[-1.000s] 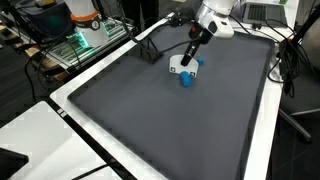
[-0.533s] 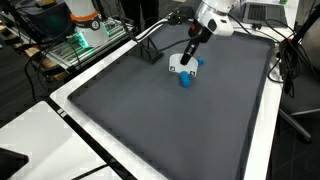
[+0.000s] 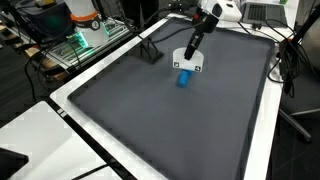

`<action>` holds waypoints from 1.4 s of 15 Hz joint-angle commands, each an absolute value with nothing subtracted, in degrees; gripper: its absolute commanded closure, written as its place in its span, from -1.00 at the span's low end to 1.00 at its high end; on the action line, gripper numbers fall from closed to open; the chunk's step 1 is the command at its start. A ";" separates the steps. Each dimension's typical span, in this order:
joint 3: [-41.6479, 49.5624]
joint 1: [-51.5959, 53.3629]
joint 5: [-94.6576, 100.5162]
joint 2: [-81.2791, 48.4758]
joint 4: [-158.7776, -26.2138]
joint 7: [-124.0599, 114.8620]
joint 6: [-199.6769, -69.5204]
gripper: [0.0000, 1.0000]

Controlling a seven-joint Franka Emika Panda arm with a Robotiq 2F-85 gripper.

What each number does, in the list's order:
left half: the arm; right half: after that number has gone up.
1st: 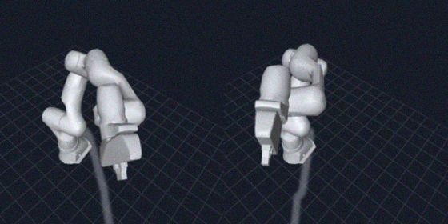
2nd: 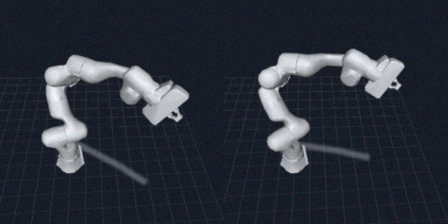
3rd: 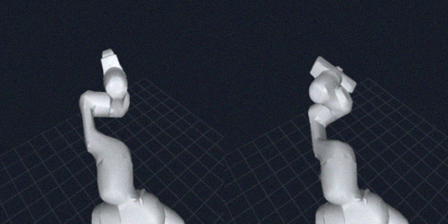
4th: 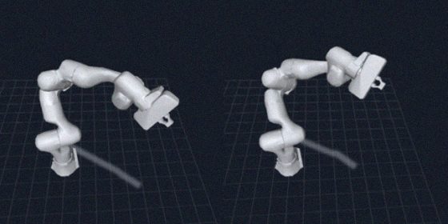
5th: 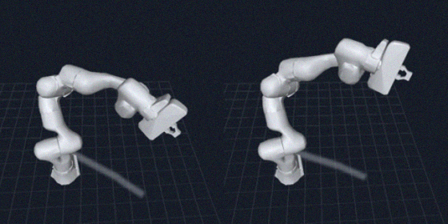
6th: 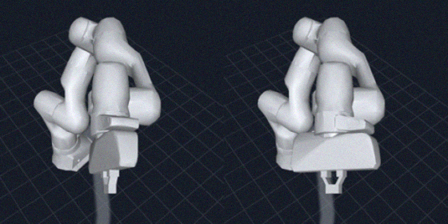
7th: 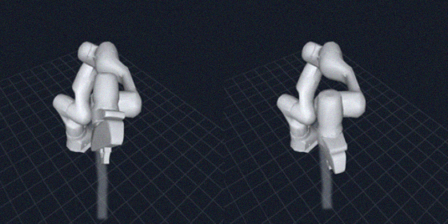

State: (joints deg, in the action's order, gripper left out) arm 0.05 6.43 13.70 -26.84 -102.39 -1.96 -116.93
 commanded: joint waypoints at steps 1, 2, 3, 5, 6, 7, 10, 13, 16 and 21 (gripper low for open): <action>0.16 5.83 13.93 -25.35 -103.31 -2.71 -117.75 0.96; 0.21 5.72 13.99 -25.45 -102.98 -2.59 -117.65 0.96; 0.35 5.69 14.26 -25.72 -102.56 -2.61 -117.51 0.96; 0.58 5.57 14.63 -26.17 -102.08 -2.46 -117.29 0.96; 0.71 5.52 14.87 -26.31 -101.98 -2.25 -117.06 0.96; 0.77 5.41 14.92 -26.31 -102.01 -2.09 -117.03 0.96; 1.03 5.13 14.95 -26.29 -102.03 -1.96 -116.79 0.96; 1.03 4.73 14.70 -26.79 -101.81 -1.70 -117.08 0.96; 1.03 4.51 14.62 -27.50 -101.58 -1.50 -117.05 0.96; 0.93 4.58 14.60 -28.74 -101.28 -1.42 -116.99 0.96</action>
State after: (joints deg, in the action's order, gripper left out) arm 1.08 4.80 14.09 -27.62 -101.88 -1.89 -116.93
